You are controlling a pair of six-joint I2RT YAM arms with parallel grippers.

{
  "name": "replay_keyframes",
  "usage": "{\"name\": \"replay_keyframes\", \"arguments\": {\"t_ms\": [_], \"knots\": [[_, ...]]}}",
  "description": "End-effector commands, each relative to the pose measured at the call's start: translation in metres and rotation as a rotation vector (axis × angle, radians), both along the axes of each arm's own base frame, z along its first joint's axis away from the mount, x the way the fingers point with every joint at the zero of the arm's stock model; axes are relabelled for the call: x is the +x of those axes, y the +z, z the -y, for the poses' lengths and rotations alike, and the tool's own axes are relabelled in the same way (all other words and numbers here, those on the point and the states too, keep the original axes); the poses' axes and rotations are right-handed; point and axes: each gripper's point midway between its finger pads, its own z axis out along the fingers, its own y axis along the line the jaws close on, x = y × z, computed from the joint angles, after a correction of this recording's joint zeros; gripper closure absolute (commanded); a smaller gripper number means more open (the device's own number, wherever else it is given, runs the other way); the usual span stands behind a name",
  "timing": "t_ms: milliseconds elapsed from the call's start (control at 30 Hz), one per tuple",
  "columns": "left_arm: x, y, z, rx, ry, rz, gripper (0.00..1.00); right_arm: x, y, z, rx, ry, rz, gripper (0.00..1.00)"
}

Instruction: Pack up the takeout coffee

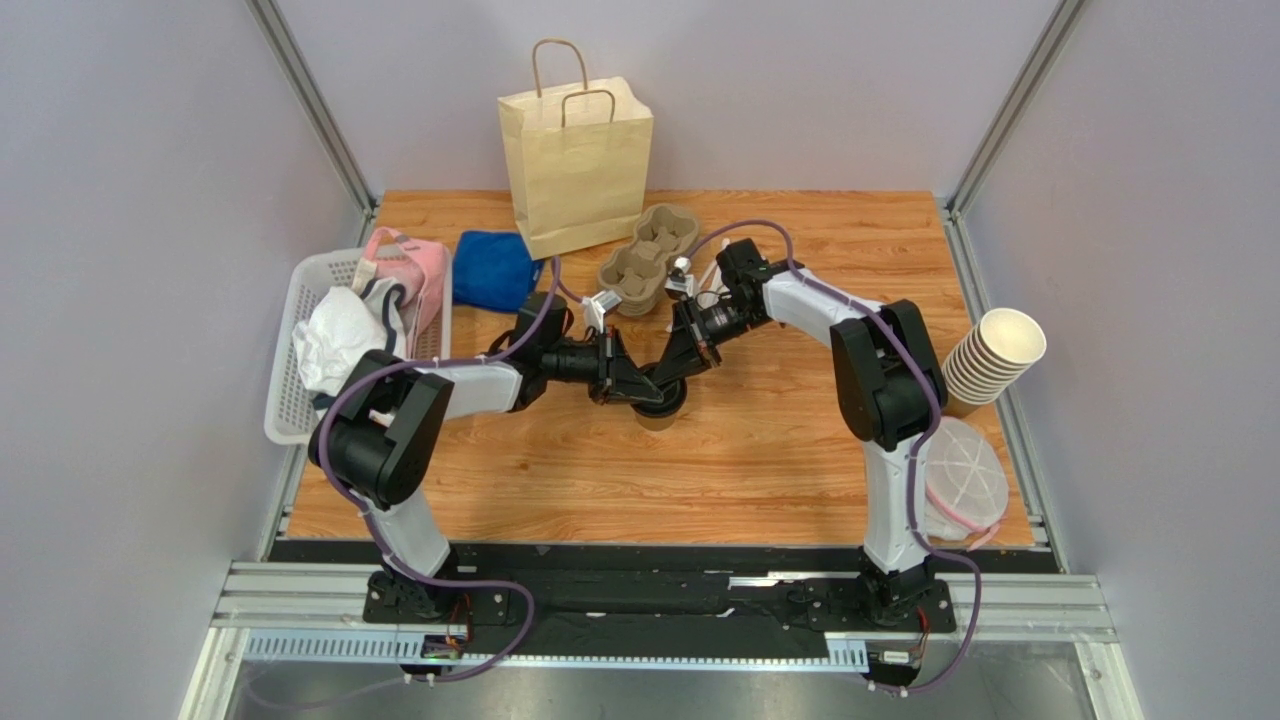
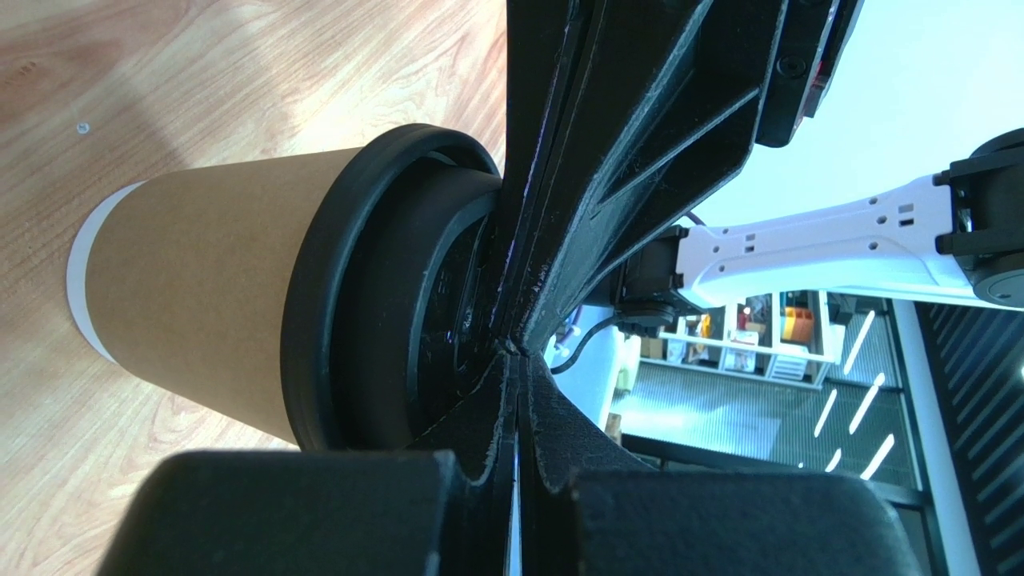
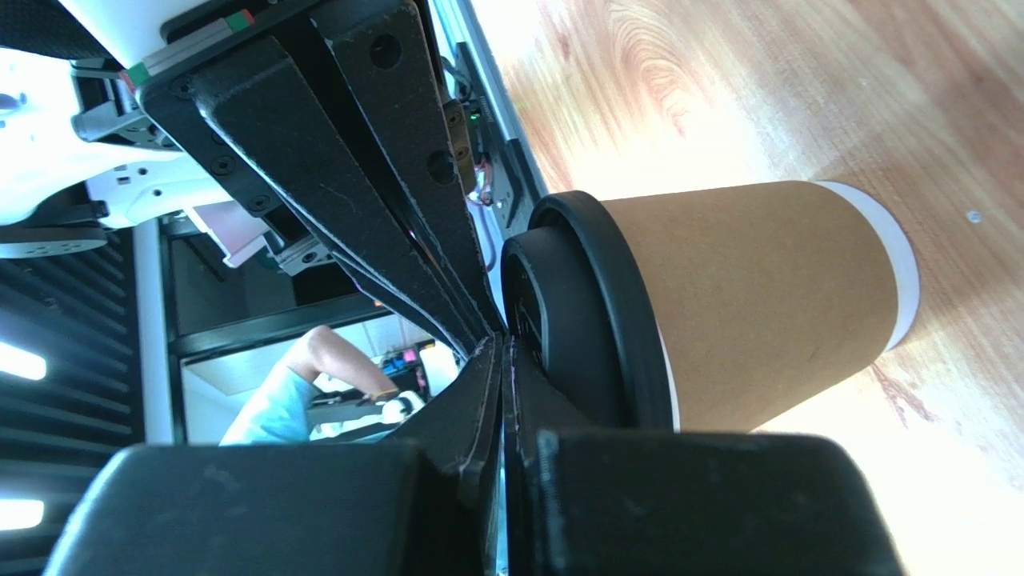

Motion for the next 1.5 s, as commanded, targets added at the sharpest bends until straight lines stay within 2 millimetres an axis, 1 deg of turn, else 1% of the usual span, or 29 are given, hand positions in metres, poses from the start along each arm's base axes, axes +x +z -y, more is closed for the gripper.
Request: {"name": "replay_keyframes", "arguments": {"t_ms": [0, 33, 67, 100, 167, 200, 233, 267, 300, 333, 367, 400, 467, 500, 533, 567, 600, 633, 667, 700, 733, 767, 833, 900, 1000, 1100, 1167, 1267, 1467], "knots": [[0.003, -0.028, -0.008, 0.108, 0.035, 0.013, 0.98, 0.017, -0.012, 0.013, -0.139, -0.035, 0.164, 0.94], [0.004, -0.019, -0.006, 0.088, 0.023, 0.035, 0.96, 0.022, 0.011, 0.01, -0.112, -0.037, 0.219, 0.91], [0.006, -0.011, -0.004, 0.073, 0.02, 0.053, 0.95, 0.023, 0.023, 0.009, -0.1, -0.037, 0.242, 0.91], [0.009, 0.005, -0.001, 0.046, 0.014, 0.092, 0.94, 0.022, 0.033, 0.009, -0.096, -0.037, 0.249, 0.9], [0.01, 0.022, 0.002, 0.017, -0.001, 0.128, 0.91, 0.024, 0.059, 0.008, -0.076, -0.041, 0.301, 0.87], [0.012, 0.039, 0.004, -0.006, -0.003, 0.17, 0.9, 0.021, 0.064, 0.011, -0.083, -0.042, 0.299, 0.86], [0.01, 0.047, 0.006, -0.015, -0.011, 0.183, 0.86, 0.02, 0.071, 0.013, -0.091, -0.046, 0.319, 0.84], [0.01, 0.054, 0.006, -0.021, -0.013, 0.198, 0.84, 0.019, 0.075, 0.014, -0.094, -0.048, 0.333, 0.81], [0.011, 0.069, 0.007, -0.036, -0.016, 0.24, 0.81, 0.015, 0.076, 0.016, -0.107, -0.046, 0.323, 0.78], [0.009, 0.073, 0.005, -0.028, -0.017, 0.238, 0.79, 0.014, 0.078, 0.019, -0.125, -0.046, 0.348, 0.75], [0.01, 0.079, 0.004, -0.022, -0.012, 0.258, 0.76, 0.013, 0.078, 0.023, -0.143, -0.048, 0.357, 0.74], [0.01, 0.093, 0.002, -0.023, -0.007, 0.295, 0.76, 0.01, 0.076, 0.026, -0.169, -0.045, 0.357, 0.73], [0.009, 0.092, -0.006, 0.038, 0.006, 0.327, 0.74, 0.012, 0.072, 0.036, -0.238, -0.051, 0.424, 0.73], [0.011, 0.106, -0.008, 0.044, 0.007, 0.389, 0.72, 0.01, 0.069, 0.041, -0.266, -0.05, 0.433, 0.72], [0.006, 0.096, -0.015, 0.111, -0.022, 0.399, 0.66, 0.013, 0.067, 0.047, -0.311, -0.06, 0.459, 0.71], [0.005, 0.096, -0.018, 0.135, -0.046, 0.437, 0.62, 0.013, 0.065, 0.05, -0.328, -0.043, 0.486, 0.7], [0.008, 0.106, -0.018, 0.147, -0.073, 0.493, 0.59, 0.01, 0.063, 0.054, -0.351, -0.039, 0.477, 0.7], [0.0, 0.097, -0.026, 0.211, -0.105, 0.461, 0.55, 0.011, 0.06, 0.058, -0.382, -0.044, 0.48, 0.7], [0.003, 0.094, -0.03, 0.254, -0.157, 0.566, 0.54, 0.011, 0.058, 0.06, -0.395, -0.047, 0.479, 0.7], [0.006, 0.104, -0.029, 0.277, -0.174, 0.63, 0.53, 0.011, 0.056, 0.061, -0.408, -0.055, 0.468, 0.7], [0.007, 0.097, -0.035, 0.345, -0.189, 0.66, 0.5, 0.01, 0.049, 0.063, -0.428, -0.059, 0.452, 0.71], [0.007, 0.098, -0.037, 0.369, -0.24, 0.757, 0.48, 0.01, 0.046, 0.064, -0.436, -0.061, 0.447, 0.72], [0.008, 0.098, -0.034, 0.416, -0.284, 0.848, 0.39, 0.011, 0.038, 0.063, -0.448, -0.077, 0.415, 0.75], [0.008, 0.095, -0.027, 0.444, -0.342, 0.932, 0.38, 0.013, 0.034, 0.062, -0.452, -0.085, 0.4, 0.76], [0.016, 0.088, -0.024, 0.487, -0.375, 0.987, 0.36, 0.017, 0.029, 0.061, -0.462, -0.084, 0.388, 0.76], [0.017, 0.076, -0.023, 0.495, -0.405, 0.953, 0.36, 0.02, 0.024, 0.06, -0.468, -0.088, 0.368, 0.78], [0.009, 0.071, -0.024, 0.455, -0.408, 0.882, 0.36, 0.02, 0.02, 0.059, -0.471, -0.083, 0.351, 0.78], [0.002, 0.069, -0.025, 0.42, -0.381, 0.845, 0.37, 0.017, 0.013, 0.057, -0.468, -0.069, 0.323, 0.78], [0.009, 0.076, -0.024, 0.406, -0.414, 0.999, 0.39, 0.015, 0.009, 0.055, -0.459, -0.06, 0.297, 0.78]]}}
